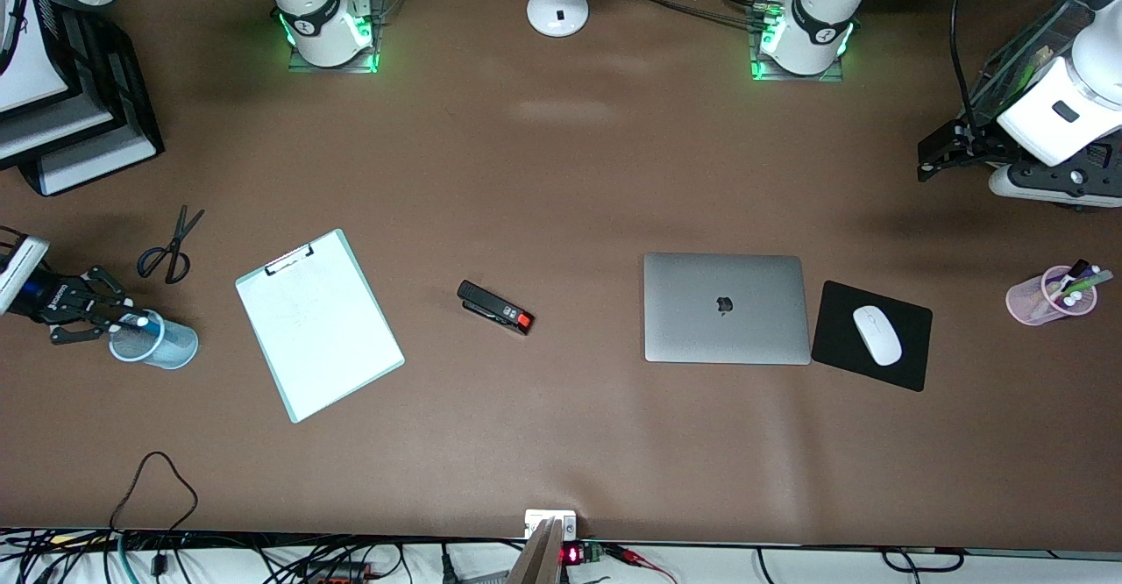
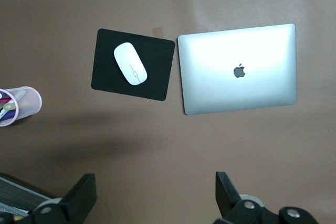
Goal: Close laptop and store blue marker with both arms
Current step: 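Open the right gripper to release the marker in the cup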
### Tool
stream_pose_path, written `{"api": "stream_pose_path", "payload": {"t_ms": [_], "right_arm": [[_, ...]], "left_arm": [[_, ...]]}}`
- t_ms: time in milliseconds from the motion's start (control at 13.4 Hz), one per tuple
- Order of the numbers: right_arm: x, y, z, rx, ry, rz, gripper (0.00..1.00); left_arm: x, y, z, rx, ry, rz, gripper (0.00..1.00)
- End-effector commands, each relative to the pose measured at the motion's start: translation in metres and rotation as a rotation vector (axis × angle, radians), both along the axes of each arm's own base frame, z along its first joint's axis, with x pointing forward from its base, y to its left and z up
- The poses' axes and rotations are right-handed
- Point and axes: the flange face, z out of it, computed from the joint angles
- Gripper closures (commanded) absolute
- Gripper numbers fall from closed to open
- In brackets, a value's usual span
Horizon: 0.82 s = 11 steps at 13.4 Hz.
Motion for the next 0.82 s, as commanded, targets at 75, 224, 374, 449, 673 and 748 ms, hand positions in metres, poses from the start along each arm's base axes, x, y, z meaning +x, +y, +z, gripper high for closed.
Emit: {"api": "stream_pose_path", "payload": {"t_ms": [75,224,374,449,673,748], "right_arm": [[0.003,-0.006,0.011,0.012,0.059,-0.053,0.00],[0.005,-0.004,0.022,0.006,0.059,-0.057,0.00],[0.006,-0.001,0.028,-0.003,0.078,-0.059,0.00],[0.006,-0.001,0.031,-0.002,0.092,-0.068,0.00],[0.009,0.002,0.044,-0.010,0.083,-0.065,0.00],[0.010,0.003,0.051,-0.013,0.078,-0.066,0.00]], "left_arm": [[0.003,0.002,0.006,0.011,0.006,-0.012,0.00],[0.003,0.002,0.006,0.011,0.006,-0.012,0.00],[0.003,0.002,0.006,0.011,0.006,-0.012,0.00],[0.003,0.001,0.006,0.010,0.006,-0.013,0.00],[0.003,0.001,0.006,0.010,0.006,-0.013,0.00],[0.003,0.001,0.006,0.010,0.006,-0.014,0.00]]}}
